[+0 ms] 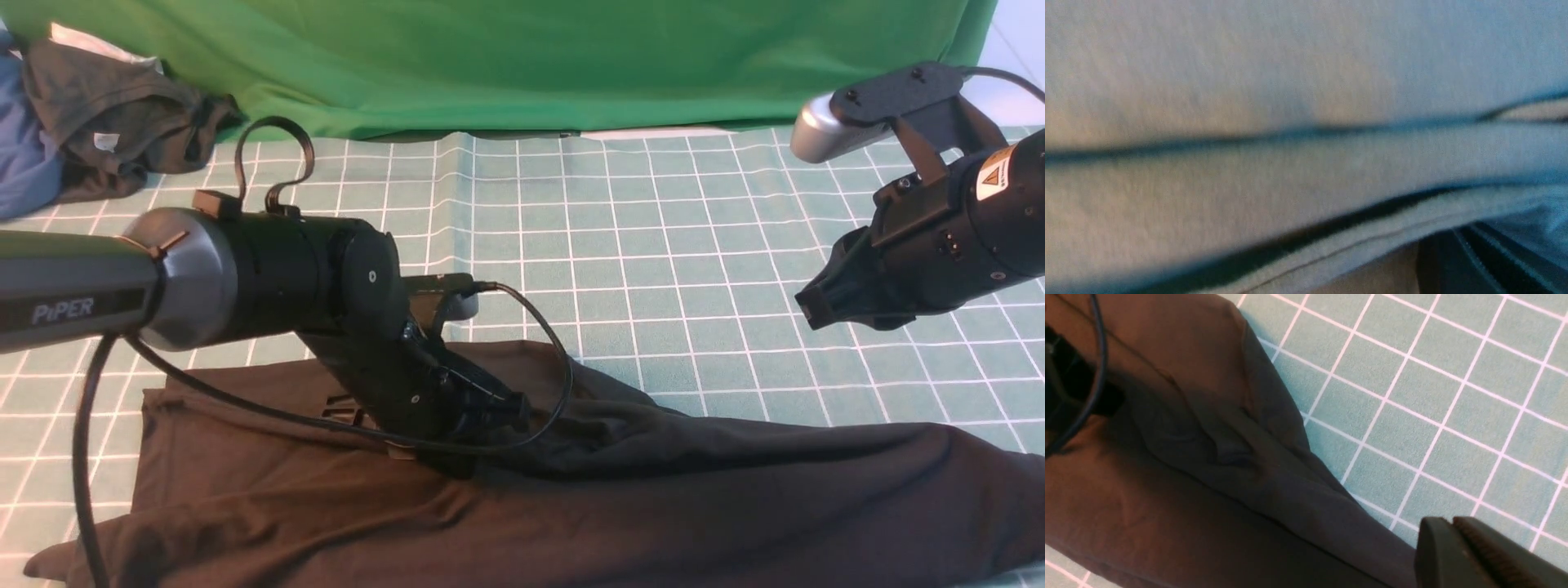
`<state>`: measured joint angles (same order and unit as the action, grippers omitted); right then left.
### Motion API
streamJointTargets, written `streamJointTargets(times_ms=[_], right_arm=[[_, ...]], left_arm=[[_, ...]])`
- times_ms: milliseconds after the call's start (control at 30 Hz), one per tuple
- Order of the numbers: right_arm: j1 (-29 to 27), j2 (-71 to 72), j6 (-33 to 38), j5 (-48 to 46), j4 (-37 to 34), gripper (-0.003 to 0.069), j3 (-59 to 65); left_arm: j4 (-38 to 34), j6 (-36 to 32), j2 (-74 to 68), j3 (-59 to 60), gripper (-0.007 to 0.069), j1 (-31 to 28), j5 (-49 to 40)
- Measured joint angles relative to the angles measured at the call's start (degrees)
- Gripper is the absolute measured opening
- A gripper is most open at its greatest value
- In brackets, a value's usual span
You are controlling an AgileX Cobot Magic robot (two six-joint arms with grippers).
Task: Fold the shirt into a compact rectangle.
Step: 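Fold the black garment in half by bringing its near edge over to the far edge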
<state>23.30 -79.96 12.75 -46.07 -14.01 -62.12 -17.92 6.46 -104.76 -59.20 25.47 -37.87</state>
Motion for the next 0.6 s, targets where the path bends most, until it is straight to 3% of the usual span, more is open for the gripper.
streamJointTargets(times_ms=[367, 500, 600], right_arm=[[0.0, 0.0, 0.2, -0.6, 0.1, 0.0039, 0.0], [0.0, 0.0, 0.2, -1.5, 0.1, 0.0039, 0.0], [0.0, 0.0, 0.2, -2.4, 0.1, 0.0039, 0.0]], left_arm=[[1.5, 1.8, -1.4, -5.4, 0.0007, -1.0, 15.9], [1.4, 2.5, -1.4, -8.7, 0.0007, -2.3, 13.0], [1.1, -1.6, -1.1, -10.6, 0.0007, -2.3, 2.1]])
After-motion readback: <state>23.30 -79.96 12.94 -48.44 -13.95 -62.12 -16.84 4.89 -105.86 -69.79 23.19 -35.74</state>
